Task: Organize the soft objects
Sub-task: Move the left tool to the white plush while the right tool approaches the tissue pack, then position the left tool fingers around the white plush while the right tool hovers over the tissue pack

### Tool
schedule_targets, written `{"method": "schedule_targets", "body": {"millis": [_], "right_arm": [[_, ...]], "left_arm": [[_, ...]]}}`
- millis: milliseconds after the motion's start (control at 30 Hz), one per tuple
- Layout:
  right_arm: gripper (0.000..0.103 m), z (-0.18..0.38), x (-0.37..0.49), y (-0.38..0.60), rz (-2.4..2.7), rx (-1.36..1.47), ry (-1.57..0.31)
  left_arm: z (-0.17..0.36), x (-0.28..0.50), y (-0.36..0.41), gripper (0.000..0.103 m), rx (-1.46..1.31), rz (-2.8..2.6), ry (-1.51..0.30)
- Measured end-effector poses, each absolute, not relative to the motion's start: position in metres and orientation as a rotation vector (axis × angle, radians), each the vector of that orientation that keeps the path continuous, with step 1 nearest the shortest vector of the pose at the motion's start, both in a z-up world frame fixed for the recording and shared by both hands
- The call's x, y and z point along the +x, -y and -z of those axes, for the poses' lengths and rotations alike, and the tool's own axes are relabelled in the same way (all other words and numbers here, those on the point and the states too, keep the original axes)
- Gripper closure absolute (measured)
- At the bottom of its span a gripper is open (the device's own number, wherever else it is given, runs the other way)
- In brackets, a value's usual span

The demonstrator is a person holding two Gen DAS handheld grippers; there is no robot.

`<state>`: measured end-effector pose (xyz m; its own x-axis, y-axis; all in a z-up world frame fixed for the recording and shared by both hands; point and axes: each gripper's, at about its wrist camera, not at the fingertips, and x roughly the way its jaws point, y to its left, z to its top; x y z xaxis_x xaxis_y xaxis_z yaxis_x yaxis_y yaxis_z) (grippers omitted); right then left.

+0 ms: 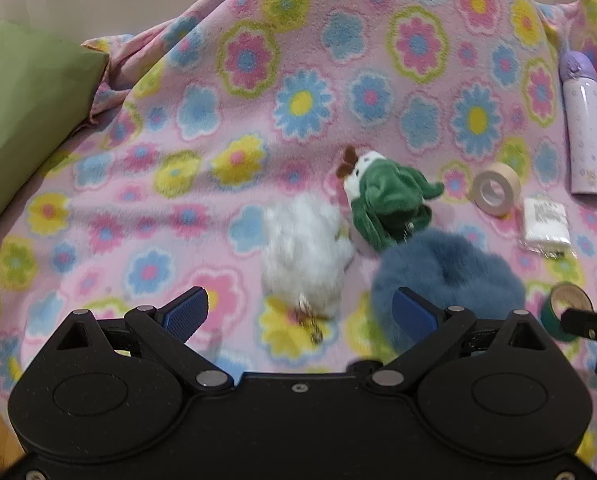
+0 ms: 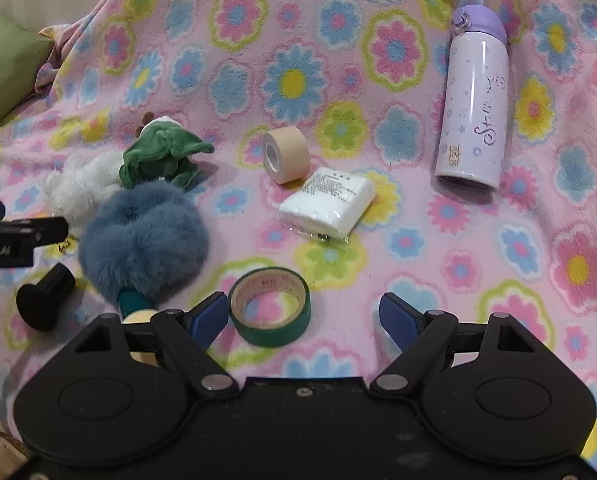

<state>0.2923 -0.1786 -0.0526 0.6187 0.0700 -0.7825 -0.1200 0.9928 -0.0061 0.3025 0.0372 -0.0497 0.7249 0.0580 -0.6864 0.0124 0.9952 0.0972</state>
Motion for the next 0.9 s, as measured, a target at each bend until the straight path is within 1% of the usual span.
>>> {"method": "schedule_targets", "body": {"millis": [233, 333, 467, 600, 733, 900], "right_arm": [[0.019, 0.057, 0.302, 0.18, -0.094, -0.049, -0.899], [0.019, 0.057, 0.307, 0.18, -0.085, -0.043, -0.894], [0.016, 0.057, 0.317, 0.182, -0.06, -0.032, -0.875], [0.016, 0.061, 0.335, 0.183, -0.03, -0.021, -0.857], [0.015, 0.068, 0.355, 0.183, -0.003, -0.037, -0.841], [0.016, 0.084, 0.377, 0.186, 0.012, -0.038, -0.835]], "left_arm": [[0.056, 0.335, -0.04, 0.007, 0.08, -0.037, -0.764], [0.066, 0.351, -0.042, 0.007, 0.08, -0.049, -0.781], [0.08, 0.366, -0.049, 0.007, 0.061, -0.057, -0.81], [0.09, 0.371, -0.053, 0.006, 0.062, -0.049, -0.819], [0.098, 0.373, -0.055, 0.002, 0.075, -0.037, -0.814], [0.105, 0.374, -0.062, 0.002, 0.031, -0.013, -0.789]]}}
